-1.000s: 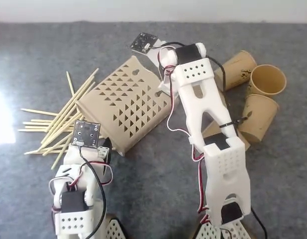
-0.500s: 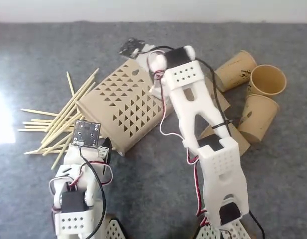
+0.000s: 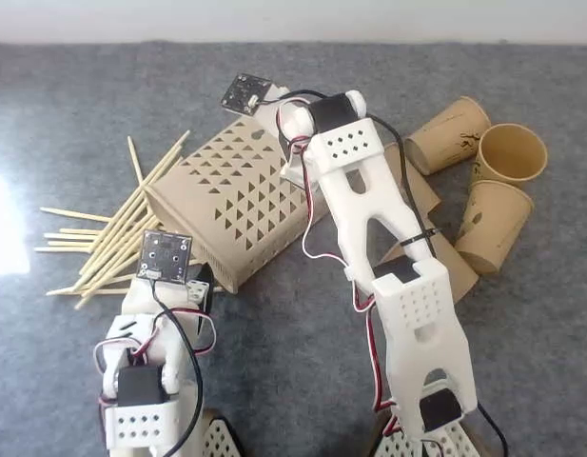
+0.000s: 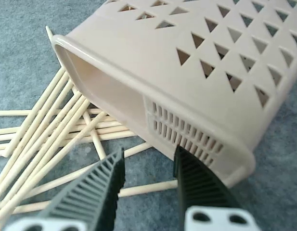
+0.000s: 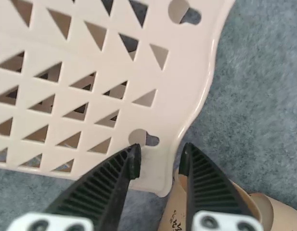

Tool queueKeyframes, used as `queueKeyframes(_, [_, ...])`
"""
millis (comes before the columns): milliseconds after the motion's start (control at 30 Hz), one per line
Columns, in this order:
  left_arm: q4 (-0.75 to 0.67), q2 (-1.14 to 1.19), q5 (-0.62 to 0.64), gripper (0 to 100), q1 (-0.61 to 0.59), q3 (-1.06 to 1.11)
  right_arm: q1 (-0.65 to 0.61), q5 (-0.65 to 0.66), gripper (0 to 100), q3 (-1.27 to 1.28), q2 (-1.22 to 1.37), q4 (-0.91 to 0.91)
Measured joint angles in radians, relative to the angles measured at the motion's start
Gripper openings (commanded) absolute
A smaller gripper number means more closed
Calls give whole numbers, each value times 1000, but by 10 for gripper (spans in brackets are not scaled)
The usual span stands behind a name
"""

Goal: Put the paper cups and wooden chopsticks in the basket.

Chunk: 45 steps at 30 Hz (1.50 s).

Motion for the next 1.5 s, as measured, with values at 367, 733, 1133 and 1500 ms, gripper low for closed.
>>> queueKeyframes(367, [0,0,0,159,0,0,35,-3,158,-160,78,63])
queueKeyframes(733, [0,0,0,159,0,0,28,132,8,-172,118,143])
queueKeyframes(1133, [0,0,0,159,0,0,35,153,8,-181,81,143])
queueKeyframes(1500, [0,-6,0,162,-2,0,37,153,8,-80,-5,147])
